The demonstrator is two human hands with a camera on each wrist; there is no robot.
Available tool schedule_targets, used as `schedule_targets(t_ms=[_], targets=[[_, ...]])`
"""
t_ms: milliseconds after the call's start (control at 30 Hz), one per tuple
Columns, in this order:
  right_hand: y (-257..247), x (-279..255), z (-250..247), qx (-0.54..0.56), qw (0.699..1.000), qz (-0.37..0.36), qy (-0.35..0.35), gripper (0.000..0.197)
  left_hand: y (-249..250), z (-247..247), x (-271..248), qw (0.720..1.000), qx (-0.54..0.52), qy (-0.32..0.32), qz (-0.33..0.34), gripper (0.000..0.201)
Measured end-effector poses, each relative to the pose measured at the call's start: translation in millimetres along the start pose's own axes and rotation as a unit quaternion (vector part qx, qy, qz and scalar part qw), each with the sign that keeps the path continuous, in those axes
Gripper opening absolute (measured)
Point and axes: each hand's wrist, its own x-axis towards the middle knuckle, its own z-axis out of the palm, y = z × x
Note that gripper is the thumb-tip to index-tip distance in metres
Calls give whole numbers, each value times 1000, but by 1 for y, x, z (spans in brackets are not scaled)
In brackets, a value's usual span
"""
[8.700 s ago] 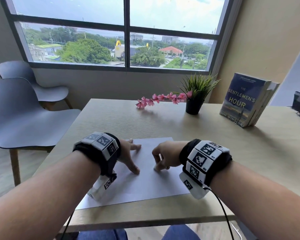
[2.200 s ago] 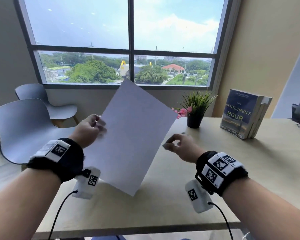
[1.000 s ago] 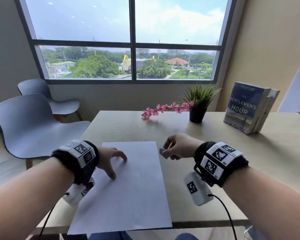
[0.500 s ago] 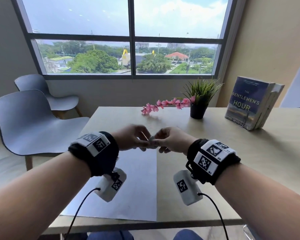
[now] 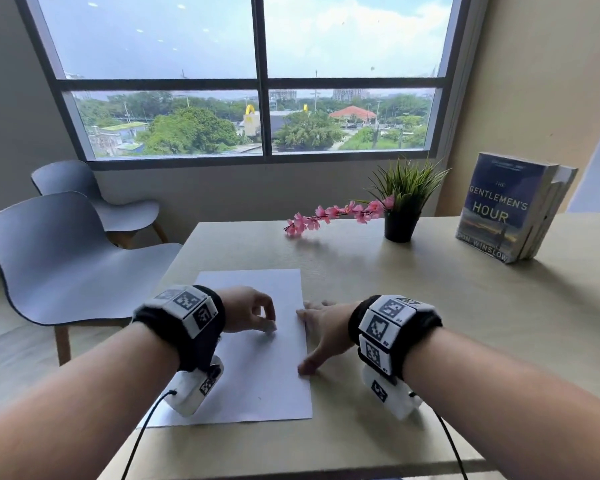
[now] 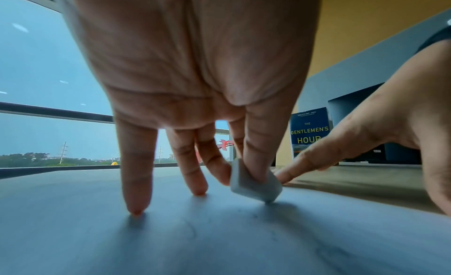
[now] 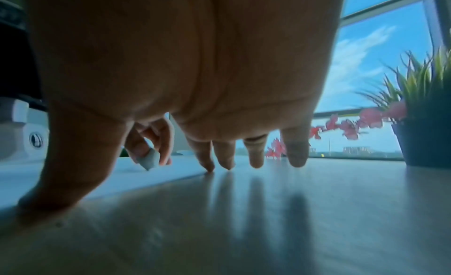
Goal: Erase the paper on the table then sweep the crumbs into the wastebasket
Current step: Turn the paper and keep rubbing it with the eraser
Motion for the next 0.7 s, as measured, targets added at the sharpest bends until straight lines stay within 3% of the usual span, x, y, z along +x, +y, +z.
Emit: schedule_targets(t_ms=[300, 567, 700], targets=[[5, 13, 0, 37, 999, 7, -16, 127, 12, -8, 13, 999, 16, 22, 39, 39], [7, 16, 3, 51, 999, 4, -14, 127, 37, -5, 19, 992, 79, -70, 67, 31], [6, 13, 2, 59, 998, 7, -15, 126, 39, -7, 26, 990, 128, -35, 53, 36]])
